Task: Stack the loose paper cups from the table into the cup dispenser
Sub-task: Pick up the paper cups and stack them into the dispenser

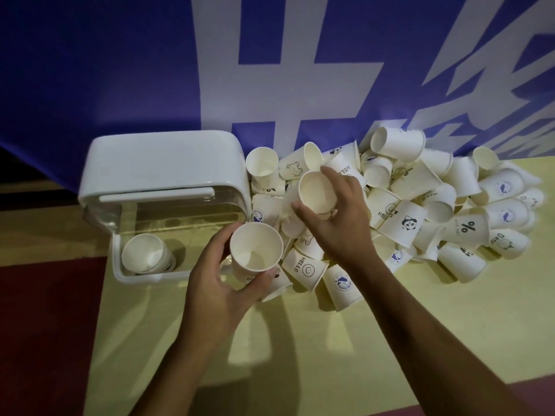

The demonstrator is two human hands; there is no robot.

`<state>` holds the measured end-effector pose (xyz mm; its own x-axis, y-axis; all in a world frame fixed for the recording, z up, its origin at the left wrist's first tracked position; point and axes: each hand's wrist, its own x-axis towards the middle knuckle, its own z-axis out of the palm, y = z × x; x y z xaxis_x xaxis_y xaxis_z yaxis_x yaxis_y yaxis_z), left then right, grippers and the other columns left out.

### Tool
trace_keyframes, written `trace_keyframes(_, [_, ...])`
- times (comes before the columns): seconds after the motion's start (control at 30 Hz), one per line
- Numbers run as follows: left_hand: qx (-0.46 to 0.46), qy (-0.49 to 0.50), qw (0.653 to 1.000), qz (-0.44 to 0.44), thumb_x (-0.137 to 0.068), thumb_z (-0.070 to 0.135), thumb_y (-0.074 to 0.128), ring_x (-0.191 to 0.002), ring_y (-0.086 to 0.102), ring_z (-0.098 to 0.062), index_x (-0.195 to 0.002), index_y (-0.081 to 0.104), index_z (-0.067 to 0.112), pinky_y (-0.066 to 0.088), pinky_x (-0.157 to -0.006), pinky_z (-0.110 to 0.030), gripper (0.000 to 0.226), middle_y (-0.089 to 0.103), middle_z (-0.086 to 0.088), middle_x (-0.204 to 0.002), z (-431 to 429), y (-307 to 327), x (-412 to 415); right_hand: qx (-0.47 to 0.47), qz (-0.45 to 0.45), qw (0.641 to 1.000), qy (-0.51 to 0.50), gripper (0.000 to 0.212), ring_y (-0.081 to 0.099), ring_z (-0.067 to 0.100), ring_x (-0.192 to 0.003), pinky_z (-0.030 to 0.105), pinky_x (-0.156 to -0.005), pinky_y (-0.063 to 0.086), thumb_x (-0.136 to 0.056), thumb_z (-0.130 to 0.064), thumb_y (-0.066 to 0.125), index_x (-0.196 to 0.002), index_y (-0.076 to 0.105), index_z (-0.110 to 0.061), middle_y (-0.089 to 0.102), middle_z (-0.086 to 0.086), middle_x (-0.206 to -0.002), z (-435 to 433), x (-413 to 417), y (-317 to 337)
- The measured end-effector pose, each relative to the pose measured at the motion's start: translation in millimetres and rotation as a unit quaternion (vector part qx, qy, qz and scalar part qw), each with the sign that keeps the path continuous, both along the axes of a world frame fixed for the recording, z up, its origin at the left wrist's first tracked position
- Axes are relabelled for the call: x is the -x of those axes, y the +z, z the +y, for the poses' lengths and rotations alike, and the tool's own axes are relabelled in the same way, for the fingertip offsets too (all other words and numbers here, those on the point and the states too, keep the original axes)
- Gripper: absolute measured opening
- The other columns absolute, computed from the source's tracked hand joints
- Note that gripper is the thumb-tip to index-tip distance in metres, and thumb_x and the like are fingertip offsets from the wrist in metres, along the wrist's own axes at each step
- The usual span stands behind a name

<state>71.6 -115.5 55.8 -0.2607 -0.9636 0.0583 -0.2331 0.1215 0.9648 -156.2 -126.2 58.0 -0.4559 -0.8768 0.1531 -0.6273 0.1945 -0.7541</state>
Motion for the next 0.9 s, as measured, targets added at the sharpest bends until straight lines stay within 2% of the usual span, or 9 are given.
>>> trace_keyframes(0.1, [0.005,0.01,1.0,0.016,-0.071,0.045,0.089,-0.128,0.06,-0.013,-0.131,0.055,0.053,0.048,-0.101,-0.027,0.07,0.064,0.02,-0.134,0,7,-12,0.024,-0.045,0.999,0.0,0.084,0.051,0.005,-0.121,0.033,-0.1,0.052,-0.078,-0.056,0.084,-0.149,0.05,-0.025,0.051,-0.014,-0.129,18,-12,20])
trace_keyframes(0.17, [0.007,0.014,1.0,0.026,-0.071,0.04,0.09,-0.127,0.061,-0.013,-0.13,0.055,0.056,0.049,-0.101,-0.025,0.071,0.064,0.019,-0.134,0,9,-23,0.04,-0.069,0.997,-0.007,0.083,0.055,0.002,-0.12,0.027,-0.096,0.053,-0.071,-0.06,0.084,-0.143,0.051,-0.032,0.052,-0.025,-0.126,27,-23,32])
trace_keyframes(0.27, [-0.004,0.027,0.998,0.048,-0.07,0.045,0.087,-0.129,0.061,-0.015,-0.131,0.056,0.053,0.049,-0.103,-0.025,0.069,0.065,0.014,-0.136,0,10,-45,0.059,-0.093,0.994,-0.002,0.074,0.057,0.0,-0.117,0.018,-0.089,0.053,-0.067,-0.062,0.083,-0.131,0.057,-0.037,0.058,-0.023,-0.125,37,-41,45])
trace_keyframes(0.4, [-0.03,0.056,0.997,0.052,-0.07,0.059,0.083,-0.128,0.061,-0.01,-0.13,0.055,0.061,0.051,-0.103,-0.035,0.067,0.064,0.02,-0.136,4,8,-82,0.056,-0.157,0.986,0.006,0.074,0.06,0.007,-0.122,0.028,-0.095,0.056,-0.068,-0.059,0.084,-0.134,0.058,-0.038,0.06,-0.013,-0.131,46,-75,47])
trace_keyframes(0.47, [-0.038,0.072,0.995,0.056,-0.072,0.055,0.081,-0.128,0.061,-0.01,-0.129,0.054,0.065,0.051,-0.104,-0.041,0.064,0.063,0.022,-0.136,7,6,-102,0.039,-0.179,0.983,0.027,0.075,0.06,0.01,-0.125,0.034,-0.099,0.055,-0.068,-0.056,0.085,-0.136,0.054,-0.046,0.061,-0.013,-0.135,47,-95,43])
trace_keyframes(0.53, [-0.035,0.087,0.994,0.062,-0.073,0.046,0.081,-0.128,0.061,-0.014,-0.131,0.055,0.061,0.051,-0.103,-0.043,0.065,0.063,0.019,-0.137,7,4,-123,0.017,-0.193,0.98,0.038,0.08,0.06,0.01,-0.127,0.036,-0.102,0.054,-0.067,-0.055,0.089,-0.137,0.052,-0.047,0.06,-0.016,-0.139,46,-117,40])
trace_keyframes(0.7, [-0.018,0.118,0.991,0.065,-0.073,0.036,0.083,-0.12,0.064,-0.025,-0.135,0.056,0.033,0.054,-0.096,-0.044,0.067,0.065,0.005,-0.131,-3,-4,-169,-0.004,-0.23,0.972,0.053,0.078,0.065,0.01,-0.122,0.042,-0.101,0.056,-0.066,-0.047,0.097,-0.134,0.062,-0.032,0.066,-0.009,-0.132,37,-166,30])
trace_keyframes(0.8, [-0.007,0.125,0.989,0.084,-0.072,0.03,0.084,-0.119,0.064,-0.027,-0.133,0.054,0.029,0.054,-0.097,-0.047,0.067,0.064,0.003,-0.129,-15,-5,-186,-0.017,-0.237,0.969,0.067,0.077,0.067,0.009,-0.117,0.046,-0.094,0.06,-0.065,-0.036,0.096,-0.134,0.062,-0.026,0.068,-0.009,-0.128,32,-189,27])
trace_keyframes(0.9, [0.002,0.122,0.988,0.09,-0.073,0.025,0.086,-0.124,0.063,-0.026,-0.135,0.052,0.034,0.053,-0.102,-0.044,0.071,0.063,0.003,-0.134,-31,-7,-193,-0.022,-0.209,0.974,0.09,0.074,0.067,0.008,-0.115,0.032,-0.094,0.059,-0.066,-0.032,0.096,-0.131,0.063,-0.026,0.069,-0.011,-0.125,27,-202,24])
